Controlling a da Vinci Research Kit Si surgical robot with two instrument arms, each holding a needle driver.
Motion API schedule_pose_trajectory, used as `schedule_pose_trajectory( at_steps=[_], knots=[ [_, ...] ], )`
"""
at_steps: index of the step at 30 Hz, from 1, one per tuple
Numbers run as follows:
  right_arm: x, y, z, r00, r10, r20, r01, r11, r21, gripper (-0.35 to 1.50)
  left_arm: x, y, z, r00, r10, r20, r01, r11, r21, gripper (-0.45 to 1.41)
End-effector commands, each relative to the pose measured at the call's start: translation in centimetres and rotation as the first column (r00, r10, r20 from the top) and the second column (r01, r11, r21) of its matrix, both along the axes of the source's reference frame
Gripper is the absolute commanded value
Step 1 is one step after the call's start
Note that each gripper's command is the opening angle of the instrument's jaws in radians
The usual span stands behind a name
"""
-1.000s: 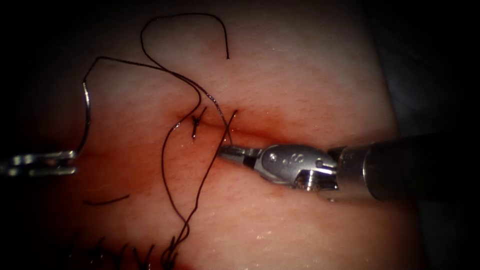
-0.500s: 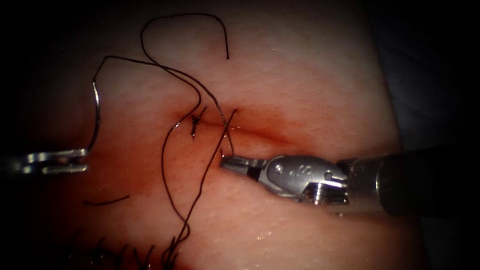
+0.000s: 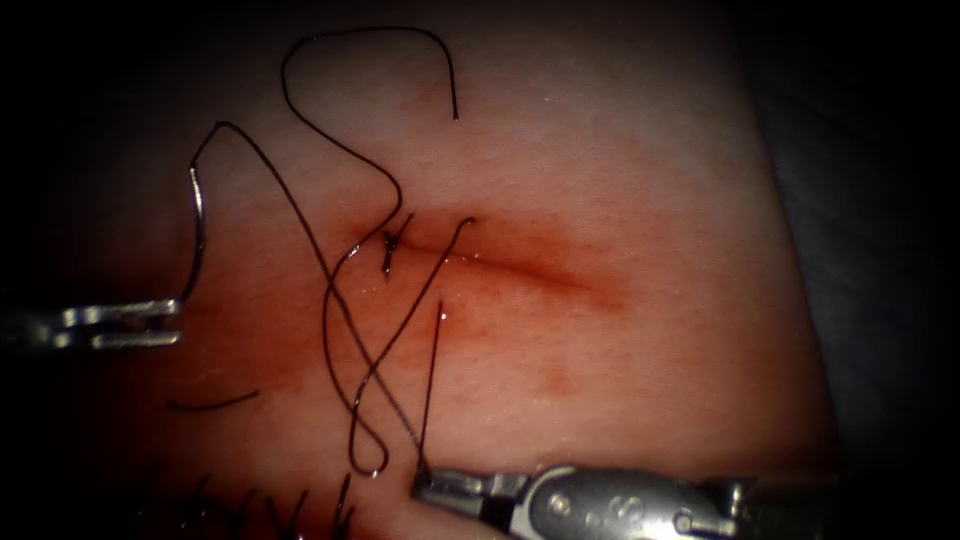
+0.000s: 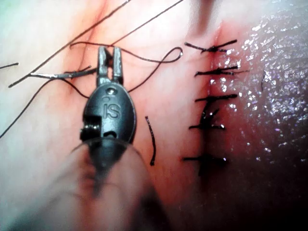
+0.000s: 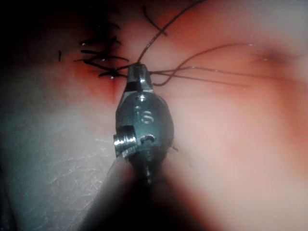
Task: Wound Closure
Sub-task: With the right hand pull the suture through the tissue until a tail remains.
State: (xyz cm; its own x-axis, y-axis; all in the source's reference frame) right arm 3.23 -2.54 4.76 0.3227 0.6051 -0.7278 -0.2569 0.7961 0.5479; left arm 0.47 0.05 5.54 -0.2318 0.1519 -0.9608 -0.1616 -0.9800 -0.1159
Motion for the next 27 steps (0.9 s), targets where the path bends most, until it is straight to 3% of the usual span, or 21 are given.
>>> schedule_pose_trajectory(
  at_steps=[1, 3, 5, 6, 8, 9, 12, 18, 27],
  knots=[
    [0.14, -0.13, -0.10, 1.000, -0.014, -0.013, 0.014, 1.000, 0.002, -0.35, -0.04, -0.01, 0.06, 1.000, 0.000, 0.001, 0.000, 1.000, 0.000, -0.45],
    [0.19, -0.14, -0.17, 1.000, -0.008, -0.024, 0.008, 1.000, -0.001, -0.35, -0.03, 0.00, 0.06, 1.000, 0.001, 0.002, -0.001, 1.000, 0.000, -0.45],
    [0.24, -0.09, -0.18, 0.999, -0.010, -0.048, 0.006, 0.997, -0.083, -0.35, -0.01, 0.00, 0.06, 1.000, 0.003, 0.003, -0.003, 1.000, 0.001, -0.45],
    [0.25, 0.01, -0.12, 0.998, -0.007, -0.066, -0.002, 0.991, -0.133, 0.42, 0.01, 0.01, 0.06, 1.000, 0.003, 0.002, -0.003, 1.000, 0.002, -0.45],
    [0.21, 0.12, -0.03, 0.998, -0.005, -0.065, -0.006, 0.988, -0.156, 0.61, 0.05, 0.04, 0.06, 1.000, 0.001, -0.004, -0.001, 1.000, 0.005, -0.45],
    [0.19, 0.21, 0.05, 0.998, 0.003, -0.060, -0.013, 0.987, -0.157, 0.91, 0.08, 0.05, 0.07, 1.000, -0.001, -0.008, 0.001, 1.000, 0.006, -0.45],
    [0.11, 0.40, 0.26, 0.999, 0.017, -0.049, -0.026, 0.981, -0.191, 1.28, 0.19, 0.13, 0.10, 1.000, -0.001, -0.021, 0.001, 1.000, 0.014, -0.45],
    [-0.03, 0.65, 0.65, 0.999, 0.023, -0.024, -0.028, 0.973, -0.230, 1.35, 0.52, 0.33, 0.21, 0.996, -0.069, -0.054, 0.071, 0.997, 0.025, -0.45],
    [-0.27, 0.79, 1.22, 1.000, 0.012, 0.025, -0.005, 0.967, -0.255, 1.10, 0.80, 0.51, 0.36, 0.987, -0.134, -0.086, 0.137, 0.990, 0.027, -0.45]
  ],
)
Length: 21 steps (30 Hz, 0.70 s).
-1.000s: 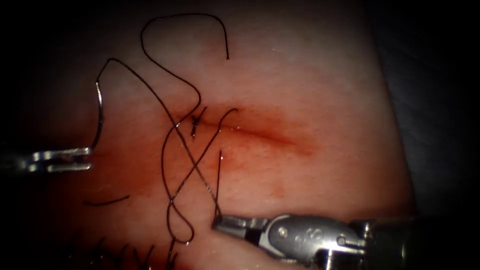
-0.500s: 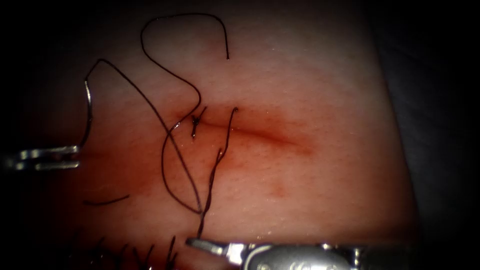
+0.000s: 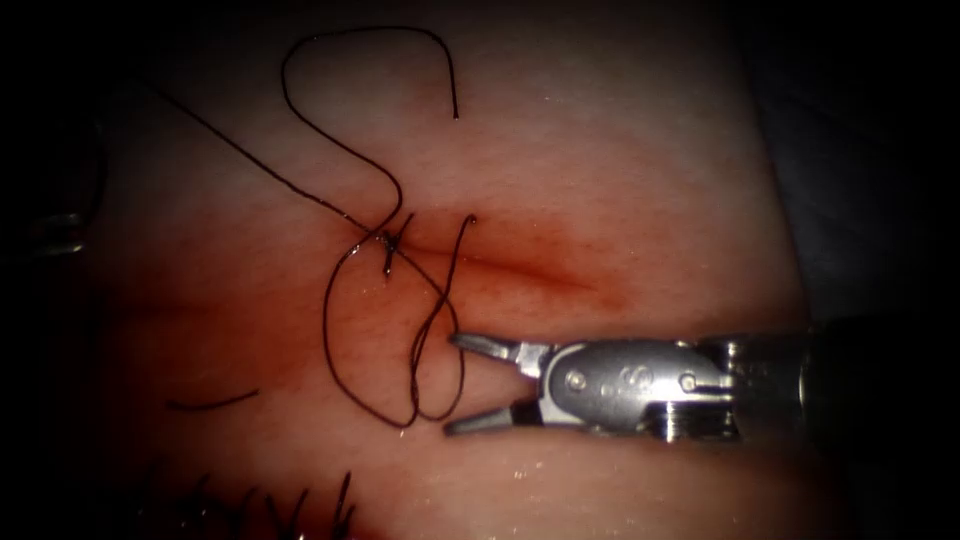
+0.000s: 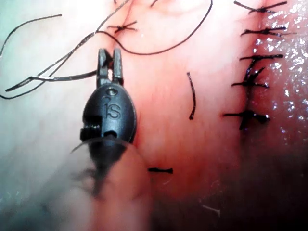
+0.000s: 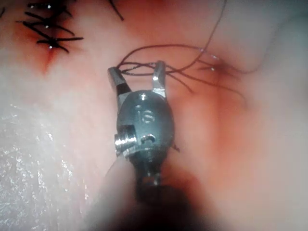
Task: Wound Closure
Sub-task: With the right hand pull the suture through the tissue until a tail remains.
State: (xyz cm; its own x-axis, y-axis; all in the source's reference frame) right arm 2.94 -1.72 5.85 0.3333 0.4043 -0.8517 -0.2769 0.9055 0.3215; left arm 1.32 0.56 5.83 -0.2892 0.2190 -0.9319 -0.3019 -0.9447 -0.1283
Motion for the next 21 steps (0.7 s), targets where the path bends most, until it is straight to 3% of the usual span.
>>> schedule_pose_trajectory(
  at_steps=[1, 8, 21],
  knots=[
    [-0.02, -0.02, 0.20, 1.000, -0.008, 0.010, 0.008, 1.000, -0.002, 1.03, -0.04, 0.01, 0.07, 1.000, -0.002, 0.000, 0.002, 1.000, 0.000, -0.45],
    [-0.12, 0.05, 0.63, 0.999, -0.016, 0.043, 0.017, 1.000, -0.020, 0.99, 0.05, 0.04, 0.05, 1.000, -0.023, -0.009, 0.023, 1.000, -0.013, -0.45],
    [-0.08, 0.12, 0.74, 0.999, -0.023, 0.037, 0.023, 1.000, 0.013, 1.30, 0.53, 0.13, -0.16, 0.996, -0.090, 0.002, 0.090, 0.995, -0.041, -0.45]
  ],
)
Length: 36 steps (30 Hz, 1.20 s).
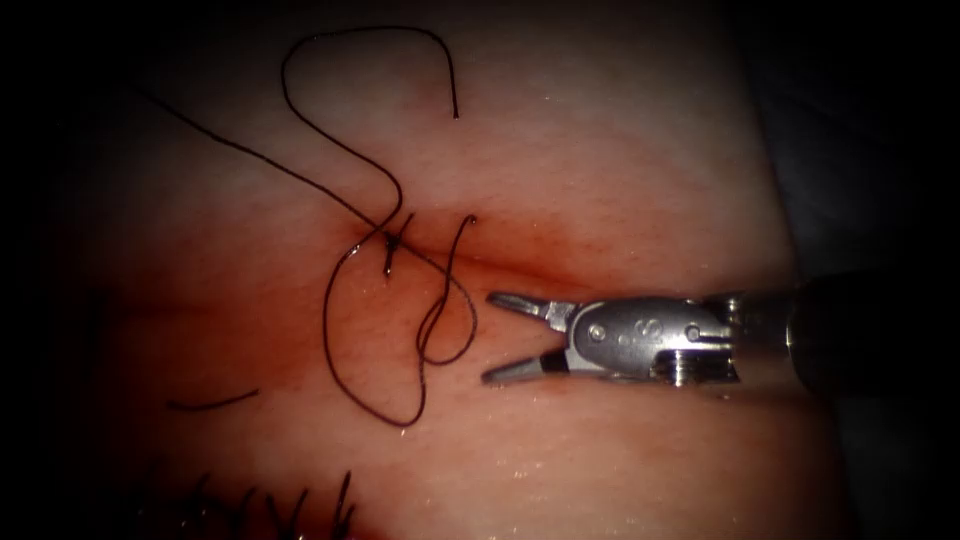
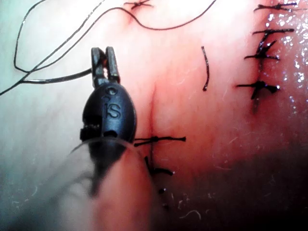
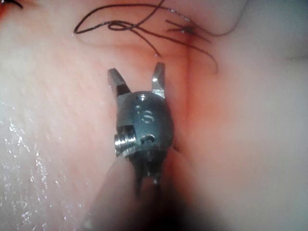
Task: Wound Closure
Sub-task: With the right hand pull the suture through the tissue until a tail remains.
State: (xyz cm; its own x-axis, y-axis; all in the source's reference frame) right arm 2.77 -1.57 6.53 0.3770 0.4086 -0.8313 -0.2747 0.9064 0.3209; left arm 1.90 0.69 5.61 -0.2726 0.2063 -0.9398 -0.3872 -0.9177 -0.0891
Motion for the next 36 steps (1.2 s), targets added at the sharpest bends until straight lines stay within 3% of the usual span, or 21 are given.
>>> schedule_pose_trajectory(
  at_steps=[1, 4, 16, 17, 19, 20, 28, 36],
  knots=[
    [0.10, -0.04, 0.07, 1.000, -0.012, -0.010, 0.012, 1.000, 0.002, 1.30, -0.03, 0.00, 0.04, 1.000, -0.001, 0.003, 0.001, 1.000, -0.001, -0.45],
    [0.17, 0.00, 0.13, 1.000, -0.011, -0.007, 0.011, 1.000, 0.003, 1.28, 0.02, 0.00, 0.00, 1.000, -0.013, 0.000, 0.013, 1.000, -0.009, -0.45],
    [0.52, 0.18, 0.39, 1.000, 0.021, 0.008, -0.021, 1.000, -0.006, 0.79, -0.11, -0.04, -0.01, 1.000, -0.017, 0.004, 0.017, 1.000, -0.017, -0.45],
    [0.53, 0.18, 0.39, 1.000, 0.021, 0.008, -0.021, 1.000, -0.007, 0.54, -0.11, -0.05, -0.01, 1.000, -0.017, 0.003, 0.017, 1.000, -0.018, -0.45],
    [0.53, 0.17, 0.38, 1.000, 0.021, 0.007, -0.021, 1.000, -0.007, -0.15, -0.12, -0.05, -0.01, 1.000, -0.019, 0.006, 0.019, 1.000, -0.019, -0.45],
    [0.53, 0.16, 0.38, 1.000, 0.019, 0.009, -0.019, 1.000, -0.006, -0.35, -0.13, -0.05, -0.01, 1.000, -0.019, 0.006, 0.020, 1.000, -0.020, -0.45],
    [0.43, 0.05, 0.27, 0.998, 0.011, 0.062, -0.014, 0.999, 0.038, -0.35, -0.19, -0.06, 0.02, 1.000, -0.010, 0.005, 0.010, 1.000, -0.019, -0.45],
    [0.25, -0.37, -0.24, 0.998, -0.014, 0.058, 0.010, 0.998, 0.063, -0.35, -0.31, -0.03, 0.23, 1.000, 0.015, -0.013, -0.016, 1.000, -0.011, -0.45]
  ],
)
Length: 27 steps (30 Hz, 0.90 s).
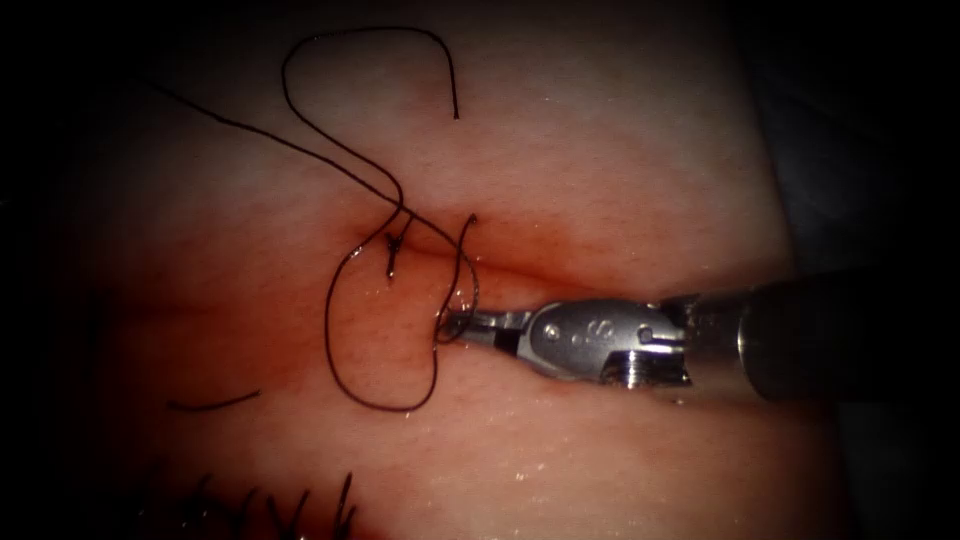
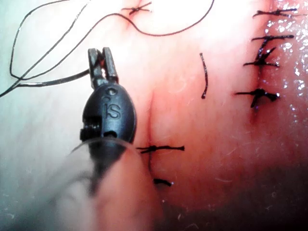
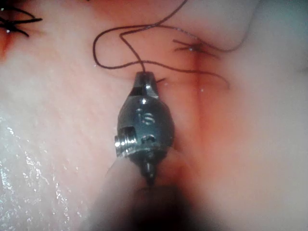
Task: Wound Closure
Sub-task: With the right hand pull the suture through the tissue until a tail remains.
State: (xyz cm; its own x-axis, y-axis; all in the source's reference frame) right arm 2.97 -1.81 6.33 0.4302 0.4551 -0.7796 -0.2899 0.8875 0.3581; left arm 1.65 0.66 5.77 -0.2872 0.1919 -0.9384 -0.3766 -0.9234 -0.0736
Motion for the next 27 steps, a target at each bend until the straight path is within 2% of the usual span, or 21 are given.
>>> schedule_pose_trajectory(
  at_steps=[1, 8, 12, 21, 24, 26, 27],
  knots=[
    [0.04, -0.19, -0.13, 1.000, -0.010, -0.008, 0.010, 1.000, 0.008, -0.35, -0.08, 0.00, 0.09, 1.000, 0.007, -0.001, -0.007, 1.000, 0.001, -0.45],
    [0.10, -0.68, -0.82, 0.998, -0.051, -0.035, 0.051, 0.999, 0.007, -0.35, -0.24, 0.02, 0.26, 1.000, 0.022, -0.021, -0.022, 1.000, 0.006, -0.45],
    [0.20, -0.86, -1.10, 0.996, -0.072, -0.051, 0.072, 0.997, 0.002, -0.35, -0.26, 0.03, 0.34, 0.999, 0.022, -0.029, -0.022, 1.000, 0.008, -0.45],
    [0.66, -1.30, -1.58, 0.986, -0.138, -0.089, 0.139, 0.990, 0.011, -0.35, -0.24, 0.00, 0.40, 0.996, 0.060, -0.068, -0.058, 0.998, 0.024, -0.45],
    [0.76, -1.35, -1.63, 0.984, -0.149, -0.100, 0.151, 0.988, 0.015, -0.35, -0.26, -0.01, 0.44, 0.994, 0.073, -0.077, -0.071, 0.997, 0.029, -0.45],
    [0.78, -1.31, -1.61, 0.981, -0.158, -0.117, 0.152, 0.987, -0.052, -0.35, -0.27, -0.01, 0.46, 0.993, 0.078, -0.084, -0.075, 0.997, 0.031, -0.45],
    [0.77, -1.26, -1.59, 0.980, -0.152, -0.131, 0.143, 0.987, -0.077, 0.26, -0.28, -0.01, 0.47, 0.993, 0.078, -0.088, -0.076, 0.997, 0.032, -0.45]
  ],
)
